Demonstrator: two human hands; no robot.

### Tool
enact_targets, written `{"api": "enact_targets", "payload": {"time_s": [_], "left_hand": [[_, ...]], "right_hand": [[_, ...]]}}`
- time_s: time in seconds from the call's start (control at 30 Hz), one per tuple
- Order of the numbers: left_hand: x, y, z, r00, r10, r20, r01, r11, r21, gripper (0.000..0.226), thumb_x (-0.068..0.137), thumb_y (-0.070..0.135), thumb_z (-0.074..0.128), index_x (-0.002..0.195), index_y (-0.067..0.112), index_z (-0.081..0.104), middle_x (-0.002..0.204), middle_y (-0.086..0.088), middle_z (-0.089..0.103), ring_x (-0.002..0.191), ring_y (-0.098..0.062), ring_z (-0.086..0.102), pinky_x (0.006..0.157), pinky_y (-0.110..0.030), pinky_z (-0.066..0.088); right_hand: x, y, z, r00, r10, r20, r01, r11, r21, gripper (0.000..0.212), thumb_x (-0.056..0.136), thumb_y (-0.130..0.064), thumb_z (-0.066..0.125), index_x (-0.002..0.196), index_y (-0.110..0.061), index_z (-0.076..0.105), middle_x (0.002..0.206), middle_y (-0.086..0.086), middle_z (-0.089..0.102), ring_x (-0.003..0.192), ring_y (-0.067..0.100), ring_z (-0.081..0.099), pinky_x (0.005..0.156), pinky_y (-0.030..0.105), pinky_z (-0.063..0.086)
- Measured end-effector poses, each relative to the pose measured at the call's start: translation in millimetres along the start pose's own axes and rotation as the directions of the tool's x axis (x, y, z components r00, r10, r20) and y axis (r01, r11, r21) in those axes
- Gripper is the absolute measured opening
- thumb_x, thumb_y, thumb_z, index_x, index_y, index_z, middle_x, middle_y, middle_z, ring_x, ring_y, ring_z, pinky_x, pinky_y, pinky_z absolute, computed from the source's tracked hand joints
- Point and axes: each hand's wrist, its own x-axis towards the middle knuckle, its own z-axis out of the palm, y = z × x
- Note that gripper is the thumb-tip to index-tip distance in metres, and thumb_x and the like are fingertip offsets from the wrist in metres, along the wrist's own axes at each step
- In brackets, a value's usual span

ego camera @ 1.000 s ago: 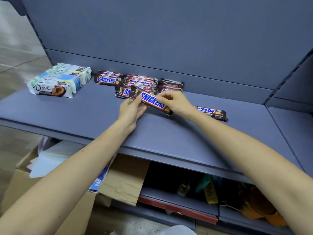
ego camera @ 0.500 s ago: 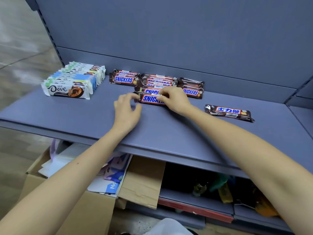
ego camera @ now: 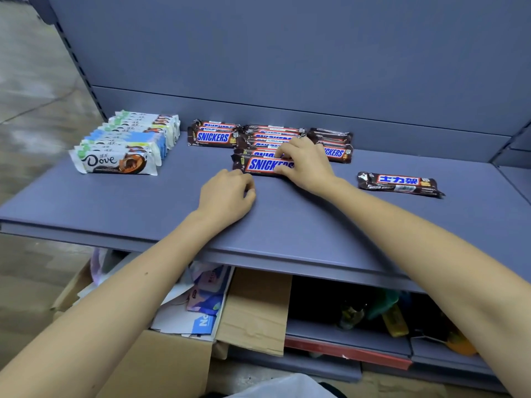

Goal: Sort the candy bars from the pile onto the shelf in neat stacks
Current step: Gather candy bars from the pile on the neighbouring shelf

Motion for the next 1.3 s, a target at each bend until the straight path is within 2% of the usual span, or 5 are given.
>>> {"api": "enact_targets", "payload": {"time_s": [0.47, 0.9, 1.1, 1.23, 1.3], "left_hand": [[31, 81, 12, 0.991, 0.126, 0.046, -0.122, 0.989, -0.080, 0.022, 0.090, 0.023, 0.045, 0.103, 0.016, 0.061, 0.112, -0.004, 0.061, 0.109, -0.027, 0.050, 0.077, -0.034, 0.043], [62, 191, 53, 0.962, 0.247, 0.114, -0.223, 0.956, -0.189, 0.037, 0.089, 0.025, 0.051, 0.124, 0.014, 0.049, 0.127, -0.005, 0.050, 0.120, -0.027, 0.041, 0.093, -0.042, 0.044], [72, 205, 57, 0.948, 0.272, 0.163, -0.255, 0.960, -0.114, 0.046, 0.088, 0.032, 0.053, 0.130, 0.014, 0.044, 0.133, -0.006, 0.048, 0.122, -0.029, 0.039, 0.101, -0.042, 0.037], [71, 212, 57, 0.942, 0.294, 0.160, -0.282, 0.955, -0.093, 0.049, 0.090, 0.036, 0.053, 0.134, 0.019, 0.042, 0.136, -0.001, 0.047, 0.122, -0.028, 0.039, 0.101, -0.042, 0.035], [70, 212, 57, 0.940, 0.323, 0.109, -0.313, 0.944, -0.101, 0.043, 0.090, 0.035, 0.052, 0.130, 0.019, 0.046, 0.129, -0.002, 0.054, 0.115, -0.028, 0.045, 0.095, -0.040, 0.040]], "right_hand": [[-44, 67, -30, 0.989, 0.129, -0.073, -0.116, 0.980, 0.163, 0.028, 0.089, -0.025, 0.057, 0.116, -0.016, 0.060, 0.118, 0.005, 0.056, 0.111, 0.027, 0.044, 0.097, 0.041, 0.038], [-127, 187, -81, 0.900, 0.386, 0.203, -0.412, 0.905, 0.104, 0.054, 0.084, -0.041, 0.063, 0.133, -0.022, 0.048, 0.131, -0.001, 0.055, 0.124, 0.027, 0.041, 0.107, 0.043, 0.032], [-129, 193, -83, 0.947, 0.284, 0.150, -0.308, 0.936, 0.172, 0.033, 0.085, -0.028, 0.064, 0.116, -0.017, 0.062, 0.112, 0.003, 0.062, 0.104, 0.017, 0.052, 0.088, 0.023, 0.036], [-130, 188, -89, 0.939, 0.328, 0.105, -0.339, 0.827, 0.448, 0.017, 0.088, -0.031, 0.060, 0.096, -0.018, 0.068, 0.092, -0.002, 0.064, 0.080, 0.007, 0.053, 0.068, 0.007, 0.037], [-126, 185, -92, 0.927, 0.365, 0.083, -0.347, 0.756, 0.555, 0.023, 0.091, -0.035, 0.054, 0.081, -0.019, 0.067, 0.080, 0.001, 0.064, 0.067, 0.009, 0.057, 0.072, 0.015, 0.045]]}}
